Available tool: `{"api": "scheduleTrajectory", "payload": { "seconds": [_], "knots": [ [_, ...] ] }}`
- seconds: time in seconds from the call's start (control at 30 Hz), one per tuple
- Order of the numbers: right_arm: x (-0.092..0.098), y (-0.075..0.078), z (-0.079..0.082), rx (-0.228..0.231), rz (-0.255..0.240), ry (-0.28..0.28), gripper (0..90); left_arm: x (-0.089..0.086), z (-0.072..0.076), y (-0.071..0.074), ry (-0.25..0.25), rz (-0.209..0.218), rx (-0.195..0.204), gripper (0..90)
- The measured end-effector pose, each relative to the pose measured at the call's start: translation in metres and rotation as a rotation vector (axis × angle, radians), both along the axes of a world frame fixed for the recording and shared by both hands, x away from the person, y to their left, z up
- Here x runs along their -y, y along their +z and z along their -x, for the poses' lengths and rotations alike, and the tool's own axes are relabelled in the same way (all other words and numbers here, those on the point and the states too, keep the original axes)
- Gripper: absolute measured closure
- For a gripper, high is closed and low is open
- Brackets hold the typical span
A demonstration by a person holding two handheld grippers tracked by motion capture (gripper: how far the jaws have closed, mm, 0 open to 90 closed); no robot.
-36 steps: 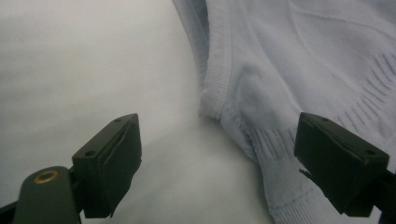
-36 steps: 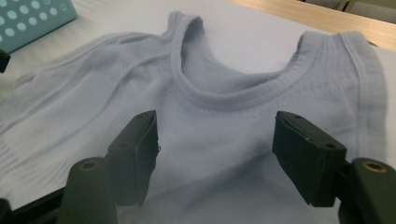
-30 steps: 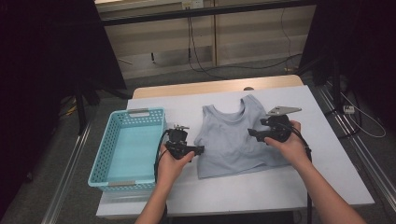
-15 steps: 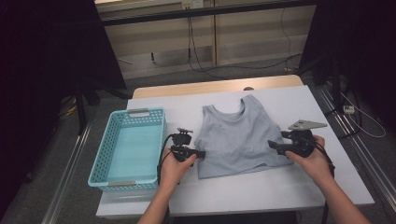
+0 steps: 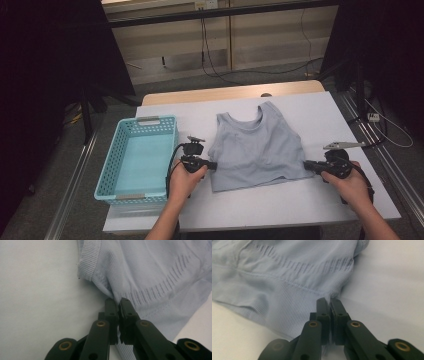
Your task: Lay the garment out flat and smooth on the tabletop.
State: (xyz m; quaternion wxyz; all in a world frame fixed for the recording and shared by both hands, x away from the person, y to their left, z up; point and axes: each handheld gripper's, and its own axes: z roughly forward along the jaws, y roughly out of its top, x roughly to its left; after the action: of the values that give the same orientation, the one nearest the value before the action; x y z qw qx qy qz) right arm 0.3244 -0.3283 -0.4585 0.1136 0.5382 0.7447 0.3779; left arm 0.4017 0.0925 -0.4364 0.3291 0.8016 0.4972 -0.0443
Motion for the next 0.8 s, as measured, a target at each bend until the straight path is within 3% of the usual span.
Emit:
{"api": "scheduleTrajectory", "payload": {
  "seconds": [0.07,0.33,0.43,0.5,0.57,0.63,0.7,0.77,0.8],
  "knots": [
    [0.001,0.004,0.008,-0.006,0.004,0.020,87.7,-0.003,0.002,0.004,-0.007,0.018,0.005,86.7],
    [-0.002,0.013,0.038,0.035,0.006,0.055,87.1,-0.004,0.011,0.013,-0.024,-0.007,0.030,86.3],
    [-0.008,0.016,0.037,0.078,0.041,0.066,71.0,-0.005,0.010,0.017,-0.004,-0.029,0.062,78.6],
    [-0.013,0.018,0.035,0.095,0.036,0.068,56.8,-0.006,0.008,0.020,0.004,-0.025,0.095,64.9],
    [-0.020,0.019,0.030,0.125,0.028,0.071,51.3,-0.006,0.004,0.024,0.000,-0.019,0.110,61.9],
    [-0.029,0.022,0.025,0.151,0.002,0.070,38.7,-0.004,0.001,0.026,0.002,-0.032,0.142,49.6],
    [-0.040,0.026,0.020,0.178,-0.013,0.084,36.3,-0.002,-0.004,0.027,-0.003,-0.037,0.164,45.2],
    [-0.052,0.028,0.015,0.196,-0.037,0.098,29.5,0.001,-0.008,0.028,0.003,-0.061,0.190,33.0],
    [-0.059,0.028,0.013,0.201,-0.043,0.112,27.4,0.001,-0.010,0.029,0.001,-0.061,0.201,31.3]
  ]
}}
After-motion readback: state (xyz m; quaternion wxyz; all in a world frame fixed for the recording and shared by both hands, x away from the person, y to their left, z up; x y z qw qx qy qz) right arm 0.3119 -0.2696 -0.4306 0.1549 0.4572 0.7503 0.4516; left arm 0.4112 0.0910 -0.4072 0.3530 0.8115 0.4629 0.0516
